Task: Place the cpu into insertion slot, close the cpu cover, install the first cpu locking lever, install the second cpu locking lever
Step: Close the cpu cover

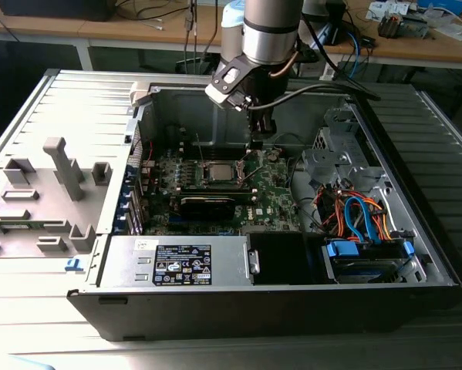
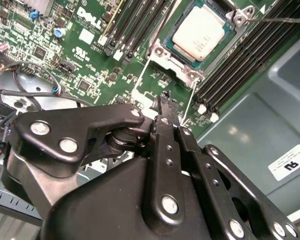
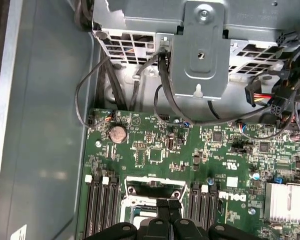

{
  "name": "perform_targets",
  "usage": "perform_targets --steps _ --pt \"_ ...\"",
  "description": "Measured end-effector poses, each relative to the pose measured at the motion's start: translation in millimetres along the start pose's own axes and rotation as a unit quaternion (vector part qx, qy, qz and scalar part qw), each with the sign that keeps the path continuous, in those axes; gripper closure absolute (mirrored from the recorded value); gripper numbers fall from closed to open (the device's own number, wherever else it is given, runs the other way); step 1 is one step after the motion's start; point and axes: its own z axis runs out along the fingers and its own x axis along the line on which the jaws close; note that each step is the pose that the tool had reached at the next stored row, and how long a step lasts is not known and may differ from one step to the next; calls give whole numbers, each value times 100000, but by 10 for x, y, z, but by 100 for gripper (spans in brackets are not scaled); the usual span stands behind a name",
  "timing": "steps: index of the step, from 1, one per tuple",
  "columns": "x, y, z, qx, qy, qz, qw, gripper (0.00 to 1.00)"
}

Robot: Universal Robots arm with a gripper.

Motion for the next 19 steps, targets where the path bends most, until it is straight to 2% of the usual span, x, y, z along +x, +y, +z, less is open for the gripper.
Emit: perform_targets --steps 1,4,10,14,19 --pt "-1 22 3 -5 -1 88 100000 89" --pt "3 150 22 88 5 168 100000 89" --pt "38 311 85 358 20 221 99999 89" --pt "95 419 155 564 53 225 99998 89" --pt "104 444 233 693 50 227 99997 89"
